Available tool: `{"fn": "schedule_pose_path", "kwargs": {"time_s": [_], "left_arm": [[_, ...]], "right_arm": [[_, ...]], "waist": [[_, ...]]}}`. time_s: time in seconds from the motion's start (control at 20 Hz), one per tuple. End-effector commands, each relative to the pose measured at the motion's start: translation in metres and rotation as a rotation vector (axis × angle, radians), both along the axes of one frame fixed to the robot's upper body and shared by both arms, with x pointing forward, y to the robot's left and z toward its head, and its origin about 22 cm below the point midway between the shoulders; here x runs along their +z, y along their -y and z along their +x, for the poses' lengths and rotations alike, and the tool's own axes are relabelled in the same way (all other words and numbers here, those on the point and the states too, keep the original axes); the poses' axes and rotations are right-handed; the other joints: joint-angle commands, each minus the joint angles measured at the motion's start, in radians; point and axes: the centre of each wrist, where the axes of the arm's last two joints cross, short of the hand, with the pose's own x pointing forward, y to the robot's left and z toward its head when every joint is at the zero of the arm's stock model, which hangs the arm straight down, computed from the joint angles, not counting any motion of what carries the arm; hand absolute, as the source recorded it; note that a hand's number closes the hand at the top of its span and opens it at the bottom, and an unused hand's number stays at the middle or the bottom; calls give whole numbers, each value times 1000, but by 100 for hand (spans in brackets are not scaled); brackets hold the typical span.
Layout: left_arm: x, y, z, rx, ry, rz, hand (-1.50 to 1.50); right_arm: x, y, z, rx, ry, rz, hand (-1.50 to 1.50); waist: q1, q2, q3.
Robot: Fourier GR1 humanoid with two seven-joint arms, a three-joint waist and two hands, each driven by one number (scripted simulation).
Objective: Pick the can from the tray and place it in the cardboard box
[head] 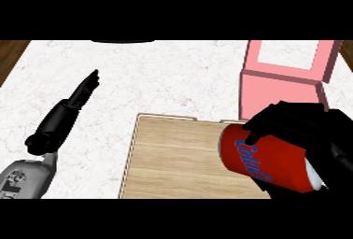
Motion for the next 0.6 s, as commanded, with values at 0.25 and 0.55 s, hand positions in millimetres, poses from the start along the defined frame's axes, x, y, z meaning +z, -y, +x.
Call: {"fn": "schedule_pose_path", "kwargs": {"time_s": [0.25, 0.55], "left_arm": [[9, -4, 9, -25, -13, -5, 0], [-5, 13, -3, -47, -2, 2, 0]], "right_arm": [[41, 49, 95, -191, -35, 47, 150], [31, 88, 134, -234, -189, -223, 150]], "waist": [[16, 2, -1], [28, 6, -1]]}}
